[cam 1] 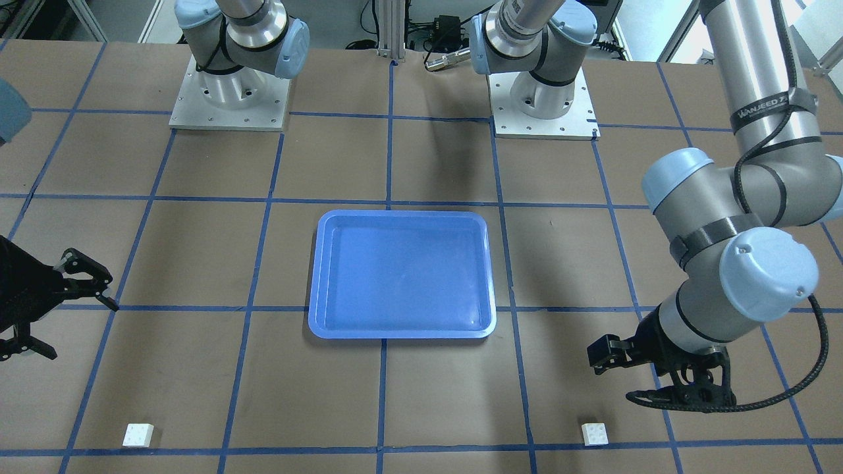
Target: Assemble white blocks and place on blue tray
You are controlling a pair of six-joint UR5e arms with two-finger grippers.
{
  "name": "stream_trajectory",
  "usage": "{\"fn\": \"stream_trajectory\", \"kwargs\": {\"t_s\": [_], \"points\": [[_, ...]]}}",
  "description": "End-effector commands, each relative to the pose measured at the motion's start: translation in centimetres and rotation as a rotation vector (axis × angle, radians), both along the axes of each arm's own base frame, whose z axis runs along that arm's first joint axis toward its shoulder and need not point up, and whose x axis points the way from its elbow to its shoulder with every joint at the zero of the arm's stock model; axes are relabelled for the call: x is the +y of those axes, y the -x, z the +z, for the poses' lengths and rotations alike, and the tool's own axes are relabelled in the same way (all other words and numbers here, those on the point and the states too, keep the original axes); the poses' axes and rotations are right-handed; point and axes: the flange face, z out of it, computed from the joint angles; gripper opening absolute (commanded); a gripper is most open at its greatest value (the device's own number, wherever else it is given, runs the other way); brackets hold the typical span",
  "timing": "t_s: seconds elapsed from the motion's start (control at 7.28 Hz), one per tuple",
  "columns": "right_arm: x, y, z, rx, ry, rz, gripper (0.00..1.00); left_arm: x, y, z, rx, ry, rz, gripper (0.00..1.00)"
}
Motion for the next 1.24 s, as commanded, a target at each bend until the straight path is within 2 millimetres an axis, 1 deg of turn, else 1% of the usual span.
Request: {"fn": "stream_trajectory", "kwargs": {"t_s": [0.0,0.14,0.27,0.41,0.55,0.69,0.82,0.96,1.1], "points": [[-0.7,3.0,-3.5,-0.014,-0.016,0.061,1.0,0.3,0.4,-3.5,0.026,0.066,-0.015,1.0],[-1.8,3.8,-4.2,-0.065,0.03,0.127,1.0,-0.7,0.1,-4.3,0.017,0.061,-0.008,1.0],[-3.4,4.5,-4.9,-0.063,0.056,0.19,1.0,-3.4,-0.3,-4.9,0.017,0.068,0.029,1.0],[-5.2,5.4,-5.7,-0.048,0.087,0.272,1.0,-5.1,-0.7,-6.3,0.026,0.009,0.056,1.0],[-6.6,6.0,-6.9,-0.042,0.099,0.333,1.0,-6.7,0.6,-7.0,0.036,0.003,0.122,1.0],[-7.3,5.6,-8.2,-0.1,0.137,0.376,1.0,-6.9,3.2,-7.7,0.035,-0.027,0.092,1.0],[-7.8,5.7,-9.8,-0.158,0.155,0.374,1.0,-6.9,3.5,-9.2,0.034,-0.055,0.074,1.0],[-8.3,6.0,-11.1,-0.183,0.159,0.37,1.0,-7.0,3.1,-9.5,0.002,-0.061,0.056,1.0],[-9.0,6.5,-11.3,-0.176,0.199,0.435,1.0,-7.6,2.7,-9.2,-0.023,-0.056,0.068,1.0]]}}
